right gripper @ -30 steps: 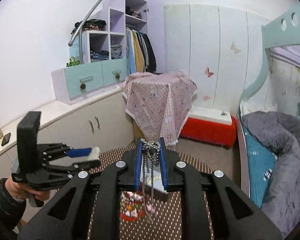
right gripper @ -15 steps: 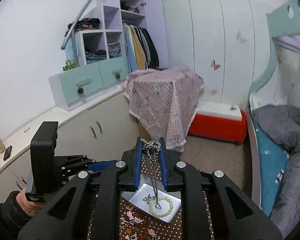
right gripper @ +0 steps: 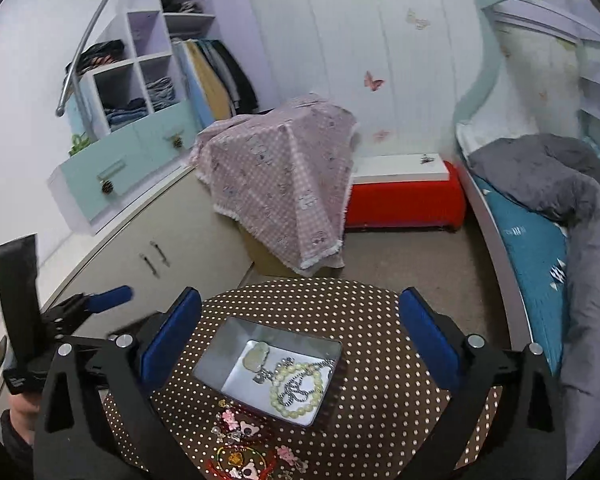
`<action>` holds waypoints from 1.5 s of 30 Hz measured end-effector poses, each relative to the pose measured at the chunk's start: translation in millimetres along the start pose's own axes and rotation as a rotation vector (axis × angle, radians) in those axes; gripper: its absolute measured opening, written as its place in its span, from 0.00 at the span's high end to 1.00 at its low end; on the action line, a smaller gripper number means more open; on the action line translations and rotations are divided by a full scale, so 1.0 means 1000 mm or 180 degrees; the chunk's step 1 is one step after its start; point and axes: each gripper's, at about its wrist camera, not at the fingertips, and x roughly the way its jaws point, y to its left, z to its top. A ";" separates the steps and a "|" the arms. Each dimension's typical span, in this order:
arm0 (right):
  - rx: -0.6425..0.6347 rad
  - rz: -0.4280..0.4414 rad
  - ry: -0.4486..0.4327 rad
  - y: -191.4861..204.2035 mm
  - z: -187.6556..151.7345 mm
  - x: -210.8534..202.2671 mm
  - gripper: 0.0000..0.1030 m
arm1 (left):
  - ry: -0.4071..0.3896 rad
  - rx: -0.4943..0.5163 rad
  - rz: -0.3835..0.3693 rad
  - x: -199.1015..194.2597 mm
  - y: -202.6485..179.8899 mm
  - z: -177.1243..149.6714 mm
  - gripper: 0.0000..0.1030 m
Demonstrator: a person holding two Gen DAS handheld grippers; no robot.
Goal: Organize jewelry
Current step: 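Place the jade pendant in the box with the left tool while the right tool drops the chain in, then withdraw both tools from the box back toward the remaining jewelry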
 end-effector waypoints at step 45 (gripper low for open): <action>0.0153 -0.0203 0.0117 -0.001 -0.099 -0.055 0.08 | 0.0194 0.0009 0.0134 -0.044 -0.017 -0.114 0.10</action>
